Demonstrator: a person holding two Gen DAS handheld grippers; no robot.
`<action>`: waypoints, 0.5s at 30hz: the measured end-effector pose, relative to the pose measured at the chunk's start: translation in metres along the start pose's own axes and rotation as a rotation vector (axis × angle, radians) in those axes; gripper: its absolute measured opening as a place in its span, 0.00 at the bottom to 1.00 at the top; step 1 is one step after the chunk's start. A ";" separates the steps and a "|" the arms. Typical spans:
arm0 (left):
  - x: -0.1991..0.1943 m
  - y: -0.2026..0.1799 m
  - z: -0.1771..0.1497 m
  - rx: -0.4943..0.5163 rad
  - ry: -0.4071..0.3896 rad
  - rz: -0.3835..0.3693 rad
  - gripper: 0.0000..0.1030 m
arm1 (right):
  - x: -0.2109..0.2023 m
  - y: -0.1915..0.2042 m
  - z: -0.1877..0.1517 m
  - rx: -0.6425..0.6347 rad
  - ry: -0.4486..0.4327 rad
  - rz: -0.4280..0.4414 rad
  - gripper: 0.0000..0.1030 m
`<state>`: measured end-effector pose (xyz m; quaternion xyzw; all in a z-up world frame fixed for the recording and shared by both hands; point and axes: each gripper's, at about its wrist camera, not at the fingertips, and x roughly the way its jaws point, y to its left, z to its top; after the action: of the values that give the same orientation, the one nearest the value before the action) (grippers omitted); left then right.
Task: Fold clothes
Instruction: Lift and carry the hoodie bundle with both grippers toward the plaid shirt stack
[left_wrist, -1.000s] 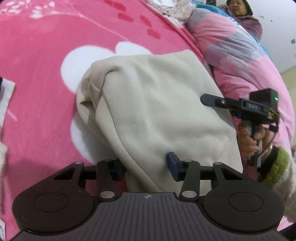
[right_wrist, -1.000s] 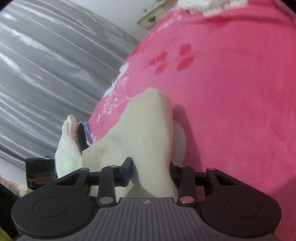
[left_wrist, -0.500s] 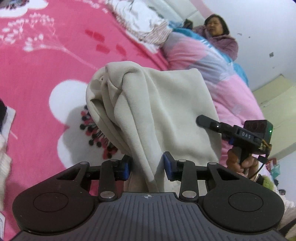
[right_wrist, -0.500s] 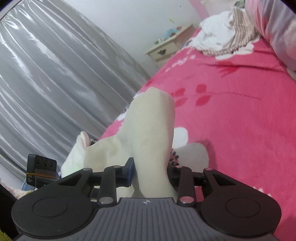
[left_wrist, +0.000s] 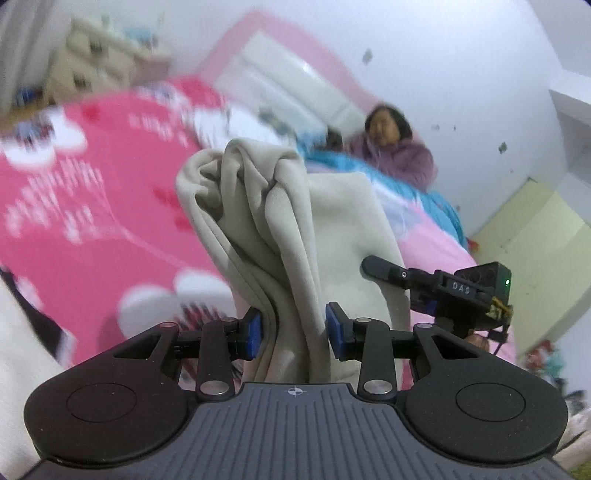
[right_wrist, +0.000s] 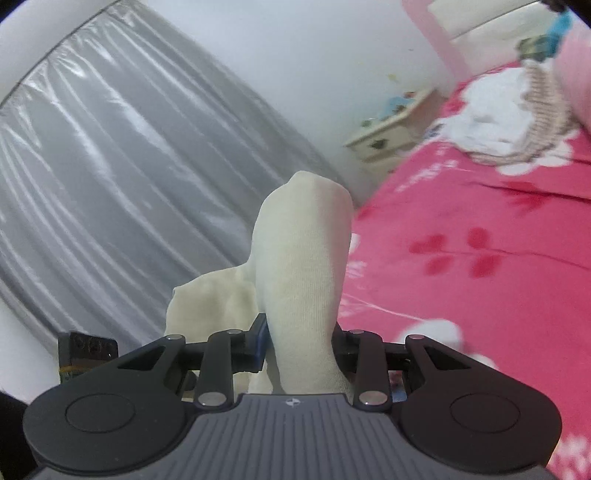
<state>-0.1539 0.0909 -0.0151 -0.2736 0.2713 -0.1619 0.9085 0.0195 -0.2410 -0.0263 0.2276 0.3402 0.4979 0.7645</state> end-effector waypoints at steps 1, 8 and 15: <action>-0.007 0.000 0.002 0.011 -0.026 0.018 0.33 | 0.009 0.006 0.005 -0.008 0.004 0.020 0.33; -0.068 0.022 0.019 -0.051 -0.162 0.132 0.33 | 0.094 0.053 0.032 -0.042 0.098 0.158 0.33; -0.141 0.044 0.019 -0.182 -0.287 0.246 0.34 | 0.191 0.109 0.039 -0.035 0.336 0.283 0.33</action>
<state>-0.2496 0.1959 0.0295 -0.3397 0.1843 0.0162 0.9222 0.0343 -0.0224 0.0184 0.1736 0.4188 0.6370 0.6234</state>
